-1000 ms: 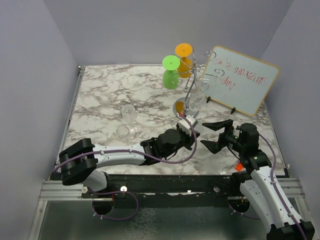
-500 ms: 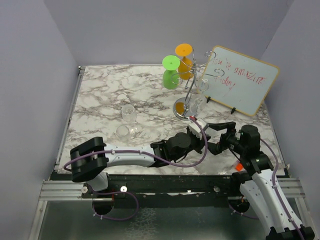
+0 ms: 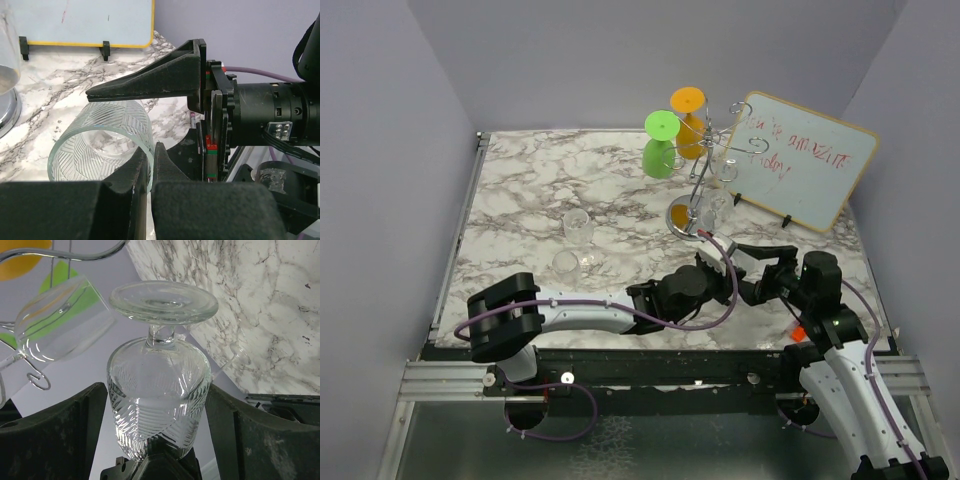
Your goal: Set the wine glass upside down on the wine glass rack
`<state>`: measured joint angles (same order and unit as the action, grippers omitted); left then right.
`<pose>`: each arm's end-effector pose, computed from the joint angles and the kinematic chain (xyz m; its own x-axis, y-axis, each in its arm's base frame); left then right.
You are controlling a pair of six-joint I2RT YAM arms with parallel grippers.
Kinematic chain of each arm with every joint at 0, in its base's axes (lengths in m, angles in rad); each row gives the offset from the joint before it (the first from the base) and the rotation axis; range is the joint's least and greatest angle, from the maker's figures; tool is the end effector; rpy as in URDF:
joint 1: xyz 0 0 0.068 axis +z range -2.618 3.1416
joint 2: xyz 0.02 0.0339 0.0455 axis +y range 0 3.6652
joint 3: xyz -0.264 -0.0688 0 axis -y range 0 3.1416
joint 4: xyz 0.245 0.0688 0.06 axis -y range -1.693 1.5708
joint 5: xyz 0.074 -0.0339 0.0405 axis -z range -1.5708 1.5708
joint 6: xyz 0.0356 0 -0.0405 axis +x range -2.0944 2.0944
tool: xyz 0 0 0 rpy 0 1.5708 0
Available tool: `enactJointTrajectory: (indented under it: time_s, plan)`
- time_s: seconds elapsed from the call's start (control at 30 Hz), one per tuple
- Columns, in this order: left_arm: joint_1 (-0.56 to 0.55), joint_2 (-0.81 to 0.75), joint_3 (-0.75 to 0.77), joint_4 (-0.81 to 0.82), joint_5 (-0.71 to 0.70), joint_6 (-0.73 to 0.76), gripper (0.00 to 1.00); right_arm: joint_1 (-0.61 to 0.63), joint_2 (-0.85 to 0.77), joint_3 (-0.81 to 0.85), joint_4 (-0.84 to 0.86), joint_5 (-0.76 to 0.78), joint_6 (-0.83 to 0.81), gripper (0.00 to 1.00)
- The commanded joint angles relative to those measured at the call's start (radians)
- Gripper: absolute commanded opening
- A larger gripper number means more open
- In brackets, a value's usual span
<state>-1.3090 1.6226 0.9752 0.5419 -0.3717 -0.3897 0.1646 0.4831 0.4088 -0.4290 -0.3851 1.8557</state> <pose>0.1087 -0.3558 0.2660 -0.3316 -0.1301 -0.9344 0.7357 0.5844 -0.3424 0.1248 0.0343 0.2262 -0.3235 0.8478 0.4201 0.5905 -0.1660 0.7898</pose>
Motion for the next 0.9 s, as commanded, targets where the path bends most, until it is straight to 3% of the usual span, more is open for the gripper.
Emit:
enactJointTrajectory:
  time_s: [0.0,0.47,0.8,0.87]
  plan:
    - [-0.011,0.003,0.049,0.093,-0.030,-0.067,0.00,0.002,0.006,0.033,-0.008,0.049,0.020,0.82]
    - [-0.012,0.055,0.090,0.093,-0.075,-0.057,0.00,0.001,0.013,0.039,0.039,0.036,0.039,0.87]
    - [-0.012,0.080,0.096,0.131,-0.056,-0.018,0.00,0.001,0.018,0.048,0.055,0.026,0.047,0.80]
    - [-0.013,0.083,0.092,0.144,-0.042,-0.015,0.00,0.001,0.021,0.046,0.063,0.025,0.045,0.74]
